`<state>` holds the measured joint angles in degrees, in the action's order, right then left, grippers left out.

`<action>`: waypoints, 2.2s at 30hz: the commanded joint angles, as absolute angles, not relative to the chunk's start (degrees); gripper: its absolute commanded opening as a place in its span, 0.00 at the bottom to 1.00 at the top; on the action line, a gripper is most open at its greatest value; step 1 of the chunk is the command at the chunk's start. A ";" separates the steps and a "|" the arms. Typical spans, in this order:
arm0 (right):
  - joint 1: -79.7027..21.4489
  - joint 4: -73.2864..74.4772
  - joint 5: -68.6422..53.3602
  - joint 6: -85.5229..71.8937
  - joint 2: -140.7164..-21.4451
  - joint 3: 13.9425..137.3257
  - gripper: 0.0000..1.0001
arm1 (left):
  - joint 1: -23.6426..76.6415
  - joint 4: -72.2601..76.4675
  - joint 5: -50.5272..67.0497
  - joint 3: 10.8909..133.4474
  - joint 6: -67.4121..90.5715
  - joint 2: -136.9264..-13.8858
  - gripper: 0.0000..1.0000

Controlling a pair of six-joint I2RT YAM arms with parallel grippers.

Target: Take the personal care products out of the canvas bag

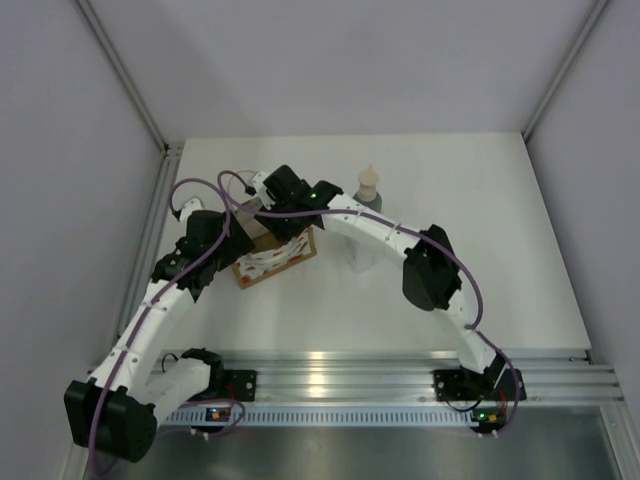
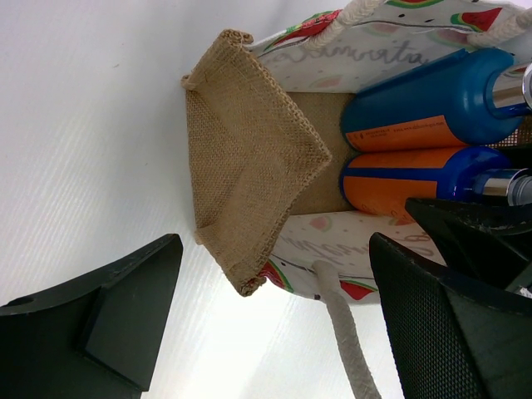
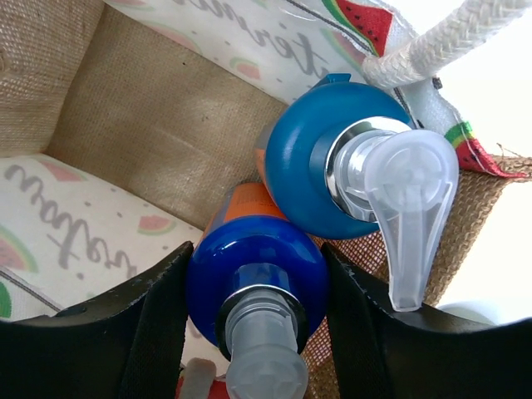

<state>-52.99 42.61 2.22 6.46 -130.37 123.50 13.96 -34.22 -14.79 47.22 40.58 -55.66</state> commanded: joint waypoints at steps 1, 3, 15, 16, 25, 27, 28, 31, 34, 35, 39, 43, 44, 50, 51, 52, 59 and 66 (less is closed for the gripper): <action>-52.12 44.21 1.24 6.68 -131.84 125.07 0.14 | 13.80 -31.99 -15.12 47.64 40.60 -54.84 0.98; -52.12 43.60 0.88 6.50 -131.05 125.16 0.00 | 13.80 -31.99 -15.03 47.64 40.78 -54.93 0.98; -52.03 40.43 2.28 4.57 -124.28 125.95 0.00 | 13.80 -31.99 -15.21 47.55 40.43 -54.58 0.98; -52.03 40.43 2.37 4.22 -123.76 126.38 0.00 | 13.80 -31.99 -15.12 47.29 40.43 -54.58 0.98; -51.50 40.61 3.78 1.67 -121.03 125.77 0.00 | 13.80 -32.08 -16.08 47.02 39.99 -54.32 0.98; -51.59 40.61 3.87 1.41 -120.32 125.60 0.00 | 13.80 -31.99 -16.17 47.02 40.08 -54.32 0.98; -51.50 40.61 3.87 1.41 -120.06 125.33 0.00 | 13.80 -32.08 -16.26 47.02 39.99 -54.14 0.98; -51.50 40.61 3.87 1.32 -119.01 125.25 0.00 | 13.80 -31.99 -16.17 46.93 40.34 -54.23 0.98; -51.50 40.61 3.61 1.14 -117.87 125.42 0.00 | 13.80 -31.99 -16.08 46.93 40.34 -54.58 0.98; -51.59 40.61 3.69 1.14 -117.60 125.42 0.00 | 13.80 -31.99 -16.00 46.93 40.25 -54.75 0.98; -51.50 40.61 3.87 1.14 -115.76 125.86 0.00 | 13.80 -31.99 -16.00 46.93 40.25 -54.84 0.98; -51.50 40.69 3.87 1.32 -113.12 125.95 0.00 | 13.80 -31.99 -16.08 46.76 40.25 -54.67 0.98; -51.42 40.69 3.69 1.32 -112.59 126.03 0.00 | 13.80 -31.99 -16.17 46.76 40.25 -54.75 0.98; -51.50 41.04 3.43 2.11 -108.81 126.65 0.00 | 13.80 -31.99 -16.44 46.85 39.81 -55.37 0.98; -51.50 41.39 3.78 2.37 -108.29 126.91 0.00 | 13.80 -31.99 -16.44 46.76 39.99 -55.28 0.98; -51.59 41.40 3.95 2.46 -107.41 126.91 0.00 | 13.80 -32.08 -16.26 46.76 40.25 -55.20 0.98; -50.54 41.31 7.20 2.81 -102.14 126.21 0.00 | 13.80 -32.08 -15.82 46.67 39.90 -55.64 0.98; -45.18 41.22 11.59 0.45 -93.97 118.59 0.00 | 13.80 -31.91 -15.65 46.06 39.55 -55.72 0.98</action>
<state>-48.82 44.18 7.38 1.93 -101.60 120.46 13.96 -34.20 -15.46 46.57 40.36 -55.66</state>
